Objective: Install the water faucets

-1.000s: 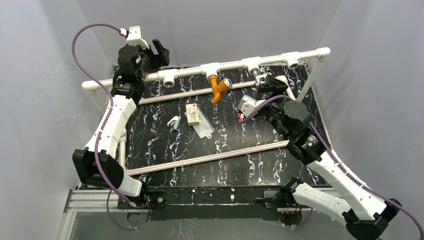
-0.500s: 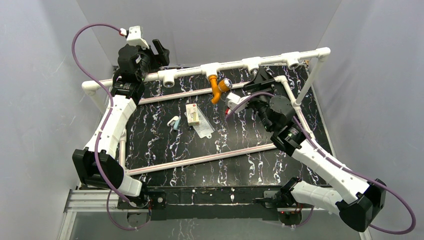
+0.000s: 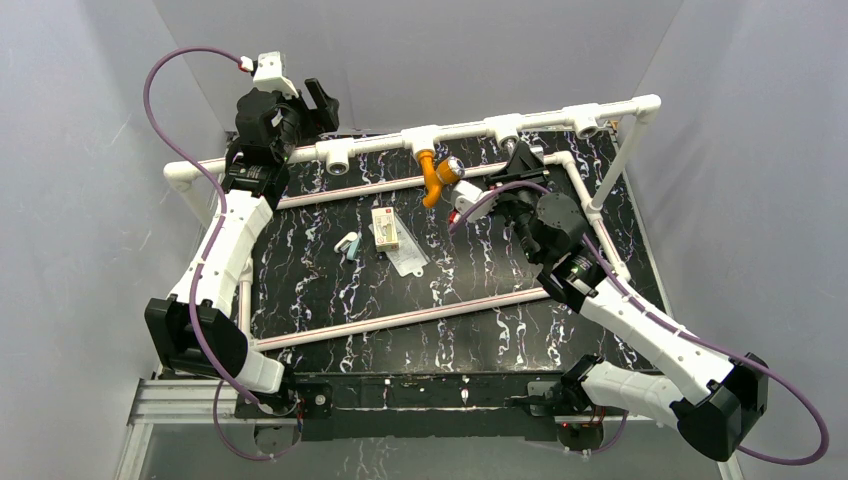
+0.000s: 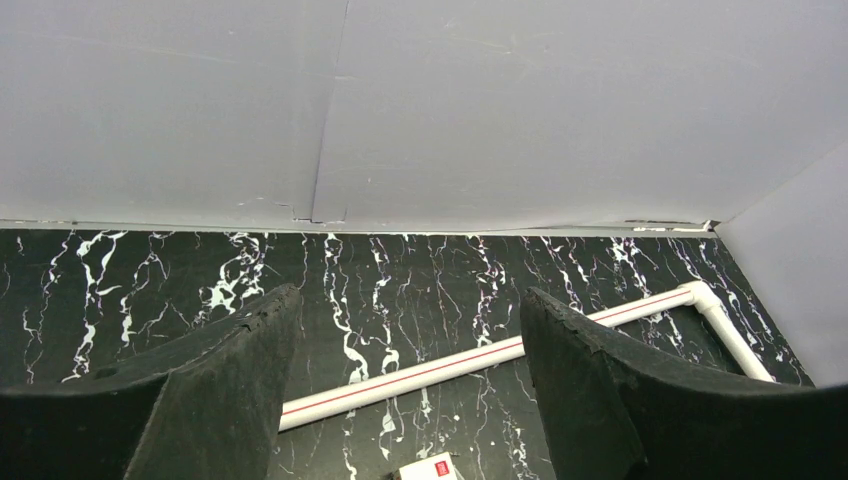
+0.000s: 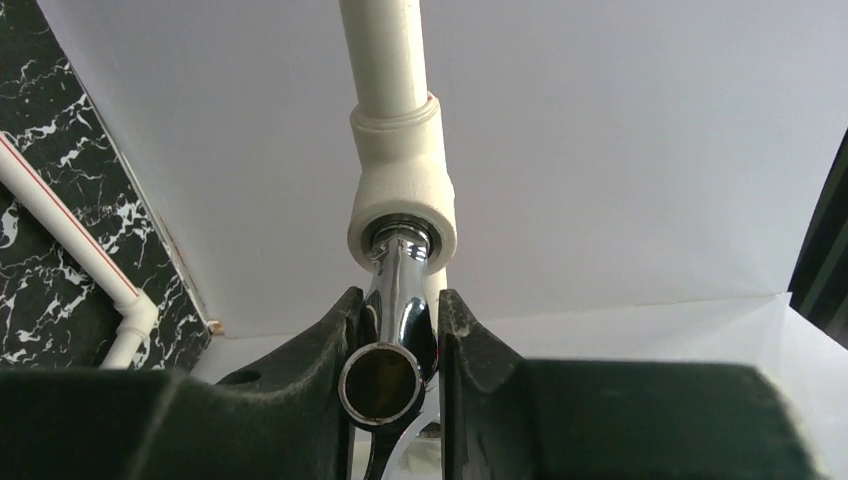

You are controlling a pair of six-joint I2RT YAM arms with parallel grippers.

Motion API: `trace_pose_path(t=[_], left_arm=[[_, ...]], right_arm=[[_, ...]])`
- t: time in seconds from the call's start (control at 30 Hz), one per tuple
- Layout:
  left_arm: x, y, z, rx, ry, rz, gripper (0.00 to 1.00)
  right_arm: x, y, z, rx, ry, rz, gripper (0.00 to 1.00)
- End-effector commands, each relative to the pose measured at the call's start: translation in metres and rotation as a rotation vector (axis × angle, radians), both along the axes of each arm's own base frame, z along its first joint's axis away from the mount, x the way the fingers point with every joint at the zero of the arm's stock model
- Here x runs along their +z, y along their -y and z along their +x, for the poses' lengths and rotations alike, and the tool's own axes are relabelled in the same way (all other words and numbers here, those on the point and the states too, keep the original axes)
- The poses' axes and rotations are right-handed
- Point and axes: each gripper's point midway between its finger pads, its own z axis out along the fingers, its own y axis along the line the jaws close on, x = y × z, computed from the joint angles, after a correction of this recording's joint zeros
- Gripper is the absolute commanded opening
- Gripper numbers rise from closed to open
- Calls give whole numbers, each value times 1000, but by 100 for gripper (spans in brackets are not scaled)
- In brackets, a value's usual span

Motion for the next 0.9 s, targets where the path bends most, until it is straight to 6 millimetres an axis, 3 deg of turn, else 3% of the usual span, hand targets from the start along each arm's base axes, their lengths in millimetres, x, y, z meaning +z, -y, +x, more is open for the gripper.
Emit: trace_pose_path(t=[0.0,0.07,0.33,0.57,0.87], left_arm=[[-166,-12,-30,14,-504,89,77],[-165,-11,-30,13,-504,89,77],[-165,-11,-30,13,-504,89,77],[-165,-11,-30,13,-503,89,78],[-164,-12,-30,15,-502,87,77]], right_arm=[[7,5,-1,-19,6,149,12],[3,4,0,-17,-17,202,1],[-12,-2,-2,17,-134,483,1],[-11,-8,-4,47,-225,802,1],[8,-20,-11,133,-326,1310,1]])
